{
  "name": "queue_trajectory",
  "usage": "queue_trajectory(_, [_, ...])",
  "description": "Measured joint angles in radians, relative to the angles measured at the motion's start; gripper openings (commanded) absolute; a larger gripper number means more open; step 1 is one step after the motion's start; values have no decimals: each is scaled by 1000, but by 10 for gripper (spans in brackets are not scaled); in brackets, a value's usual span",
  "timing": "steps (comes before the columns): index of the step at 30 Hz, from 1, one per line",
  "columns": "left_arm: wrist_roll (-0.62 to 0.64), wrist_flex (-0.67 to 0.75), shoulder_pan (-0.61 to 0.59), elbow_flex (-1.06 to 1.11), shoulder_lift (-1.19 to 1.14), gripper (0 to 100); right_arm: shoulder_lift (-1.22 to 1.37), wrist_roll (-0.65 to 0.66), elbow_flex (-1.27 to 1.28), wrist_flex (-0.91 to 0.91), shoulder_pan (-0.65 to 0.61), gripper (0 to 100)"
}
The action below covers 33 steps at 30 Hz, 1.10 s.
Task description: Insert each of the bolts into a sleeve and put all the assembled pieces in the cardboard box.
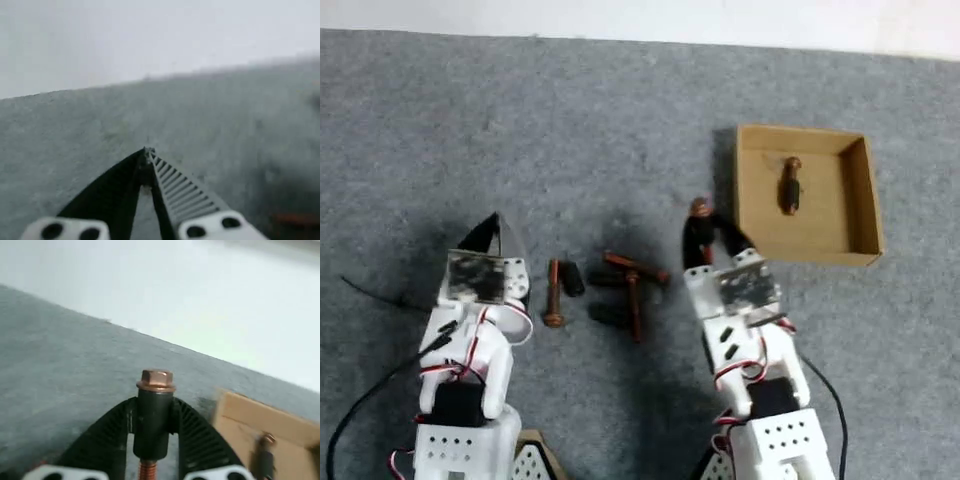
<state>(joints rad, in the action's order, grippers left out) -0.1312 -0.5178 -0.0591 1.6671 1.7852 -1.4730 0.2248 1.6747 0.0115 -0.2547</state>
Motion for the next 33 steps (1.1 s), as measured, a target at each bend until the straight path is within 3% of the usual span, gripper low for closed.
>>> queue_trajectory(7, [-46,-38,3,0,0,5,236,-49,-167,0,137,5])
queue_trajectory(23, [-52,12,3,9,0,5,1425,-57,-970,0,250,5])
queue_trajectory(33, [-52,15,3,9,0,5,1763,-60,-1171,2,296,7])
